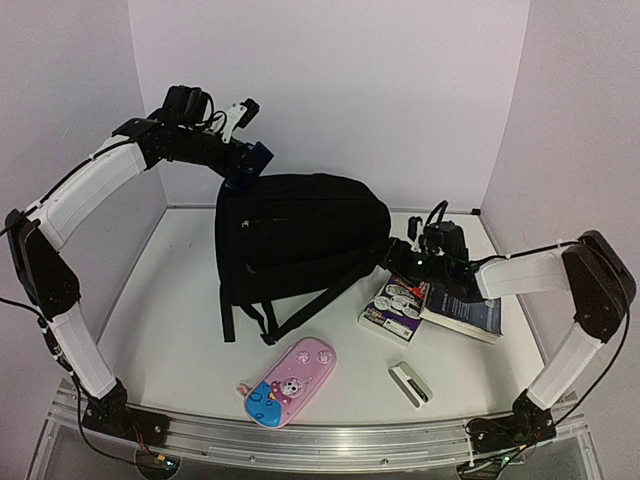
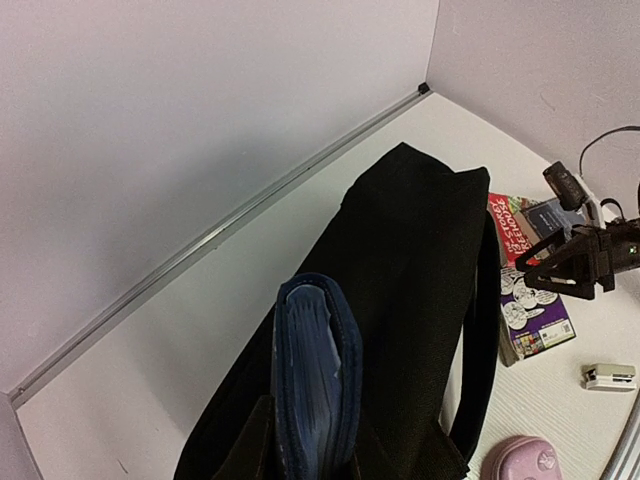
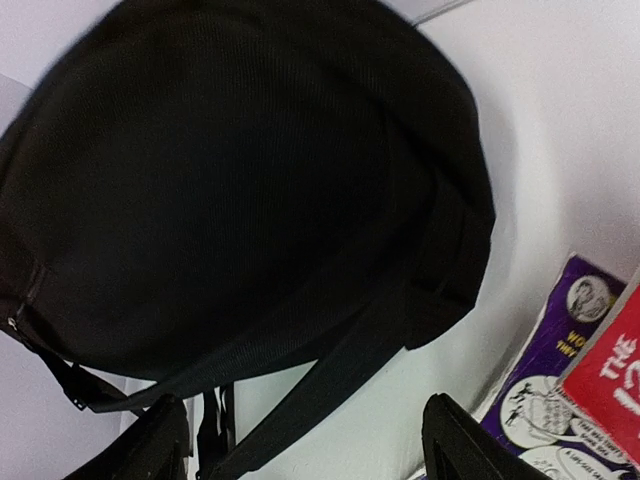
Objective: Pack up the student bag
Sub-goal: Adjust the student bag at the center of the board.
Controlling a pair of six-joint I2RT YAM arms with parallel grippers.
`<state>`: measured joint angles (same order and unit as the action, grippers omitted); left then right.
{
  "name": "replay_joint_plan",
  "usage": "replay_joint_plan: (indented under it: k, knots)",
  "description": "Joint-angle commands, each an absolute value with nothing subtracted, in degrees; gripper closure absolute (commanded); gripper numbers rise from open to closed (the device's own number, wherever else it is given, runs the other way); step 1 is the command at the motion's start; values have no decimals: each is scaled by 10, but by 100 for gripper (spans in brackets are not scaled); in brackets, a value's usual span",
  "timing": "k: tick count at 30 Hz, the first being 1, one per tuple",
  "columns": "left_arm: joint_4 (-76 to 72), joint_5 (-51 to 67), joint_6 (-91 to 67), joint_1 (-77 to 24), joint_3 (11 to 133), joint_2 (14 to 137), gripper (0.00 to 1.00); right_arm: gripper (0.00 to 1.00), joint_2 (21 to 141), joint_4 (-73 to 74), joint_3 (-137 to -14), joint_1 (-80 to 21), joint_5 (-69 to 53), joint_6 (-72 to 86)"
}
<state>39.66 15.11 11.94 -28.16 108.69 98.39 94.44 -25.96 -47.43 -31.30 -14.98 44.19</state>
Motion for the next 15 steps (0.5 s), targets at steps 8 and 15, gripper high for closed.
replay_joint_plan:
  k: [8,15]
  knots:
    - [435,190,90,-279,1054,940,100,27,1095,-368,-581,-323,-206,442]
    - [466,291,37,-279,1030,912,100,27,1157,-355,-687,-322,-204,403]
